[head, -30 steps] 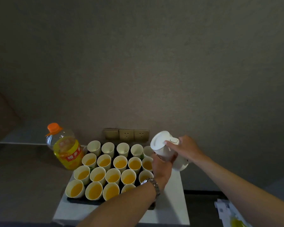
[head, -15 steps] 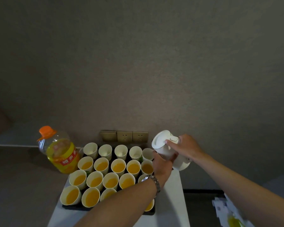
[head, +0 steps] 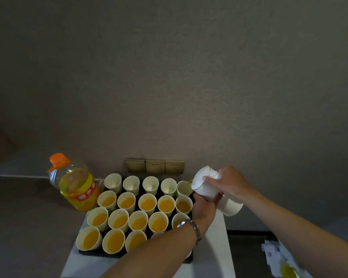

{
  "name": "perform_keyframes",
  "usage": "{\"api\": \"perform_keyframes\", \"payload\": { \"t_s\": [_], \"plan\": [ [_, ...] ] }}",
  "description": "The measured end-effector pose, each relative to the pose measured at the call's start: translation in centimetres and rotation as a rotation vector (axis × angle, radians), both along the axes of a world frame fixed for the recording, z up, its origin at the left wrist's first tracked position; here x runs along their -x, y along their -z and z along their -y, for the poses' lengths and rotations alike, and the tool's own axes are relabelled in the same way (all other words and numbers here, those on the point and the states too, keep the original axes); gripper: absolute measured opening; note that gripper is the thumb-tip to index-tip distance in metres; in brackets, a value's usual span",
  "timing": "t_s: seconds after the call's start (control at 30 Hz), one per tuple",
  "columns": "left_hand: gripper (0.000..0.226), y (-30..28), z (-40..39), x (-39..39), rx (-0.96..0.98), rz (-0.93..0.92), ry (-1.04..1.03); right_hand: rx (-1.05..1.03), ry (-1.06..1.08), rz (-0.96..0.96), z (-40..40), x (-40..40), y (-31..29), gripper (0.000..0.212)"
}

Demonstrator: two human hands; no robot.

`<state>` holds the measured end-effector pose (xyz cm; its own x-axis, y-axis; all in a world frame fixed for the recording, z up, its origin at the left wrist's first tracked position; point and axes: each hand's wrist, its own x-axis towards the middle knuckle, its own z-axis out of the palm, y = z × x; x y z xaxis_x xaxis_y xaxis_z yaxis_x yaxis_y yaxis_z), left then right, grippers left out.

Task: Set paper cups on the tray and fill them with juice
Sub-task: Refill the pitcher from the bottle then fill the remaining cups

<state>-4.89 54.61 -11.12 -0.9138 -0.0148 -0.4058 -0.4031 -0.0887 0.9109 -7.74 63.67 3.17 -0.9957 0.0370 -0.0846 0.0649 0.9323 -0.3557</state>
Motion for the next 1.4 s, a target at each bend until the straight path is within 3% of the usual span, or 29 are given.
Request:
{"api": "perform_keyframes", "payload": {
  "t_s": [0.37, 0.9, 1.03, 1.27, 1.4],
  "plan": [
    [0.104, 0.1, 0.5, -0.8, -0.059, -0.001, -0.021, -0.043, 0.008, 0.037, 0.8, -0.1, 0.4, 0.061],
    [0.118, -1.6, 1.2, -1.7, -0.047, 0.008, 0.002, -0.056, 0.043, 0.026, 1.1, -0.7, 0.5, 0.062],
    [0.115, -1.1, 1.0, -1.4, -0.175, 0.027, -0.019, -0.034, 0.054, 0.013, 1.1, -1.0, 0.4, 0.063],
    [0.121, -2.1, 1.4, -1.2, -0.152, 0.024, 0.004, -0.051, 0.050, -0.013, 1.4, -1.2, -0.1, 0.063],
    [0.115, -1.7, 1.3, -1.3, -0.096, -0.017, -0.001, -0.036, 0.066, -0.034, 1.5, -1.5, -0.4, 0.064]
  ]
}}
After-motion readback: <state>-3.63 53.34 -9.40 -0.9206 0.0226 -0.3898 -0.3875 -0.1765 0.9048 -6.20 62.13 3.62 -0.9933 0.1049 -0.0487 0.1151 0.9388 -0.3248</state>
